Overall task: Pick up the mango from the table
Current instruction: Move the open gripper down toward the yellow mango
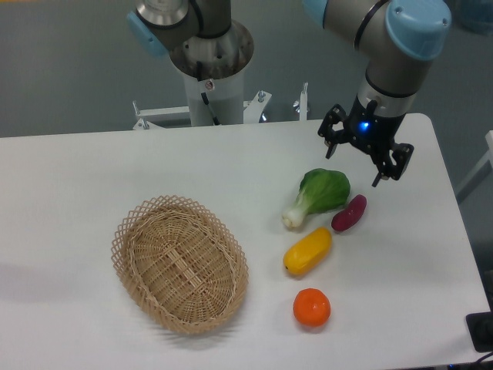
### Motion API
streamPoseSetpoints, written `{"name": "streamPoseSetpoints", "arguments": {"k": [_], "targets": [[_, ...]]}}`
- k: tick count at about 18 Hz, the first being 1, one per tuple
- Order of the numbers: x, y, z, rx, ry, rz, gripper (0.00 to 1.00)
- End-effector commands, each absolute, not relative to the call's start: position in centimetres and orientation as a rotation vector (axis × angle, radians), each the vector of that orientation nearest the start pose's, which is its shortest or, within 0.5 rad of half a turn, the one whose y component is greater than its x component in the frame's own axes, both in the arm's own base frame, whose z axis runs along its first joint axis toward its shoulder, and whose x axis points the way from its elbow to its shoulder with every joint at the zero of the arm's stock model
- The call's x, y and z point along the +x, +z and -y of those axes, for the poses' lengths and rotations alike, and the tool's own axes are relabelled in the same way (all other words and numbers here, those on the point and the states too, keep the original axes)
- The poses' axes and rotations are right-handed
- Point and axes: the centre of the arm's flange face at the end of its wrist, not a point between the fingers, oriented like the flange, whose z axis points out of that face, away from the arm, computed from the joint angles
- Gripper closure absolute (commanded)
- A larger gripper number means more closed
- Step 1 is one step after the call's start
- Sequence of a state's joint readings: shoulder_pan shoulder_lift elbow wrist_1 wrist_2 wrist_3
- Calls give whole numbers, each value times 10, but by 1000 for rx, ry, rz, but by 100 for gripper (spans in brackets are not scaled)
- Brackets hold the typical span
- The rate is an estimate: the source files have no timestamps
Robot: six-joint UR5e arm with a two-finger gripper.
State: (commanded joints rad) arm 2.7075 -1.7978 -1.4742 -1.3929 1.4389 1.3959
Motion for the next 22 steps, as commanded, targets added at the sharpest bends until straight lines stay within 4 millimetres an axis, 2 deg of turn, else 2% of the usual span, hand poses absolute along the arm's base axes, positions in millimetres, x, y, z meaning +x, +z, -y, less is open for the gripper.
{"name": "streamPoseSetpoints", "arguments": {"k": [9,12,16,19,22], "targets": [[-466,412,-384,-2941,-22,-395,0],[-460,396,-390,-2937,-14,-409,0],[-446,359,-400,-2913,75,-412,0],[-443,334,-401,-2908,93,-409,0],[-436,314,-419,-2923,53,-361,0]]}}
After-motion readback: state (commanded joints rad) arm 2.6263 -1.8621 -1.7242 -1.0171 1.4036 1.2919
